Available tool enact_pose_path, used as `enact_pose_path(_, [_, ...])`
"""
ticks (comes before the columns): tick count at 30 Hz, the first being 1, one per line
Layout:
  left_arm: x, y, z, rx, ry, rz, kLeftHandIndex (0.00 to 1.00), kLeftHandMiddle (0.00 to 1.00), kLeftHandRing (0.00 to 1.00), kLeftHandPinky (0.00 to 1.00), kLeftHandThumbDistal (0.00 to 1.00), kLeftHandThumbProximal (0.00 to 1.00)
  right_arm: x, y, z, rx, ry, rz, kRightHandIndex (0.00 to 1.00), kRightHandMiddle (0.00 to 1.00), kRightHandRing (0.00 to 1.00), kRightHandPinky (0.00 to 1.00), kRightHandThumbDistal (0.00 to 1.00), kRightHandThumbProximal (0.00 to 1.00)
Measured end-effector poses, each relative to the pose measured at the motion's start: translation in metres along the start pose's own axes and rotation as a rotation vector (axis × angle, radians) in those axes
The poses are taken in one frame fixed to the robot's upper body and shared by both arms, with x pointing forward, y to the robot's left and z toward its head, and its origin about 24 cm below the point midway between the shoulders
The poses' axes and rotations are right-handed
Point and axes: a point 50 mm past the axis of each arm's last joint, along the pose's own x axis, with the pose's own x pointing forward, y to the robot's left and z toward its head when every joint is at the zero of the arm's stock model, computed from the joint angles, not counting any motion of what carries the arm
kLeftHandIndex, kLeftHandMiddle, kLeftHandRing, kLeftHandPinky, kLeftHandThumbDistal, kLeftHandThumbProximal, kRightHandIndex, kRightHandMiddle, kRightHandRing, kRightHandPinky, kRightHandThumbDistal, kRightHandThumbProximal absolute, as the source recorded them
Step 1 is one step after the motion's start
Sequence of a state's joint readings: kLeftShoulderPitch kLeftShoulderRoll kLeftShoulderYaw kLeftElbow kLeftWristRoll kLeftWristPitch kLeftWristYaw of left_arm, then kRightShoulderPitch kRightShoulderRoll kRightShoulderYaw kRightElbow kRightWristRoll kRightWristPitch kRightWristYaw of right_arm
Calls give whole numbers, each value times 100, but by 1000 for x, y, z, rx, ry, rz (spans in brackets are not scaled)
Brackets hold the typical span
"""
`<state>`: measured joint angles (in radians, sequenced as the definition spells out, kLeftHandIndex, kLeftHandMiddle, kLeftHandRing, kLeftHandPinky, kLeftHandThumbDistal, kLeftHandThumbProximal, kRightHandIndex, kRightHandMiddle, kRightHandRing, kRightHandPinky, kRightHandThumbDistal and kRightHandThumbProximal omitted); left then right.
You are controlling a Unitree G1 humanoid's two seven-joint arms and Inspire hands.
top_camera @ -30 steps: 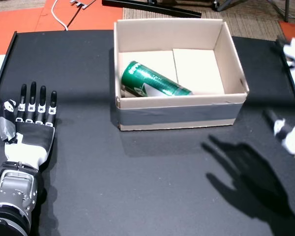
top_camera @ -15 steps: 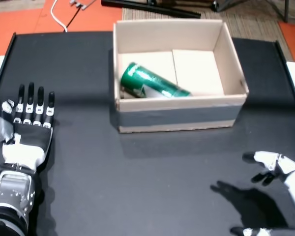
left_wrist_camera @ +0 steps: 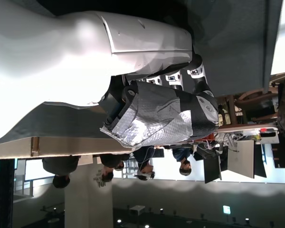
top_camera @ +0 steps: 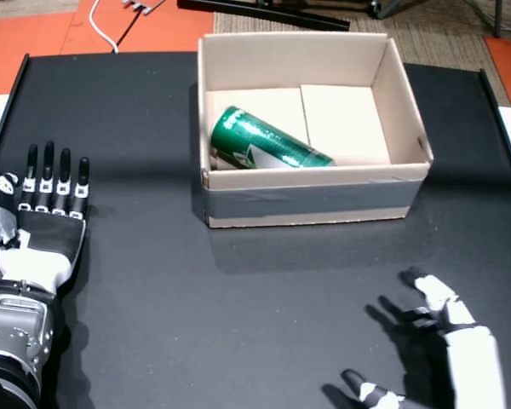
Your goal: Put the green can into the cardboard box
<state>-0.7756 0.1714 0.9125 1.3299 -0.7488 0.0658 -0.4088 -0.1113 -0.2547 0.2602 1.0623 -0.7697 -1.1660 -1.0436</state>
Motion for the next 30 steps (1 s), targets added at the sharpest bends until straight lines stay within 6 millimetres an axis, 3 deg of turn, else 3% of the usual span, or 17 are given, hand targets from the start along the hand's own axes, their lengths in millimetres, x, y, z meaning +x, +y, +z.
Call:
enact_pose_path(2, [0,0,0,0,-1,-3,50,51,62,77,0,56,0,2,3,17,-23,-96,33,48,70,76,95,56])
enact_pose_path(4, [0,0,1,1,-2,-4,49,51,62,77,0,55,2,3,5,-11,-81,-149,33,51,72,77,100,52])
enact_pose_path(9, [0,0,2,5,2,-2,49,50,61,74,0,57,4,7,6,-28,-162,-85,38,59,73,78,100,48])
enact_pose_path(15, [0,0,5,13,-2,0,53,52,61,76,0,64,2,7,7,74,-126,-40,36,55,72,78,100,50])
enact_pose_path(30, [0,0,6,14,-1,-5,52,51,61,74,0,61,3,7,6,105,-94,27,30,51,73,80,100,52])
